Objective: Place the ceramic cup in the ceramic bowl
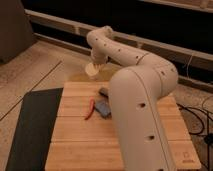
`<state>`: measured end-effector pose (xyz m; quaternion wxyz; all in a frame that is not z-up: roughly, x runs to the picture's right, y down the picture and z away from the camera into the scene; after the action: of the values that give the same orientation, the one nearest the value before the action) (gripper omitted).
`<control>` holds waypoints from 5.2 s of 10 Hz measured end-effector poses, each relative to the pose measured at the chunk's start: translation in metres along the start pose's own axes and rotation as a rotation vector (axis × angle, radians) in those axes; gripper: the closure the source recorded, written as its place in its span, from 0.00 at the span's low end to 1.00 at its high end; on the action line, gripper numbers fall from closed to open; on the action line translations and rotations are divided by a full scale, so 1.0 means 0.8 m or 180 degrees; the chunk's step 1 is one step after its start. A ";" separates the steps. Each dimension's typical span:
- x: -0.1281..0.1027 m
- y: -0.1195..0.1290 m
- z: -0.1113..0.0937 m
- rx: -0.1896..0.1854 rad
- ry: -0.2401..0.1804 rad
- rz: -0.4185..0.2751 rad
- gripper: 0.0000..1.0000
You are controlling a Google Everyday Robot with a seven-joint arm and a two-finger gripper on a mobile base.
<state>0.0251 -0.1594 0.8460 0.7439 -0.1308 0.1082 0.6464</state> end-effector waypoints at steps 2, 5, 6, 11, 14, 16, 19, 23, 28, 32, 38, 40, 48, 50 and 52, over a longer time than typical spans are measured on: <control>0.008 -0.065 -0.026 0.0173 -0.0118 0.0330 1.00; 0.026 -0.152 -0.051 0.0245 -0.0276 0.0935 1.00; 0.028 -0.157 -0.053 0.0236 -0.0282 0.0989 1.00; 0.041 -0.184 -0.016 0.0445 -0.0126 0.1095 1.00; 0.036 -0.227 0.021 0.0767 -0.0042 0.1235 1.00; 0.031 -0.218 0.037 0.0786 0.0017 0.1279 1.00; 0.046 -0.178 0.068 0.0598 0.0261 0.1302 1.00; 0.073 -0.136 0.089 0.0419 0.0644 0.1056 1.00; 0.094 -0.143 0.096 0.0361 0.0850 0.1118 1.00; 0.092 -0.145 0.099 0.0331 0.0807 0.1131 1.00; 0.101 -0.189 0.108 0.0226 0.0794 0.1450 1.00; 0.118 -0.206 0.133 0.0173 0.0872 0.1615 1.00; 0.128 -0.188 0.184 -0.0071 0.0996 0.1378 0.64; 0.131 -0.188 0.187 -0.0097 0.1017 0.1370 0.44; 0.136 -0.192 0.188 -0.0106 0.1045 0.1374 0.24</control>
<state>0.1910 -0.0275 0.9603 0.5591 -0.2200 0.2420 0.7618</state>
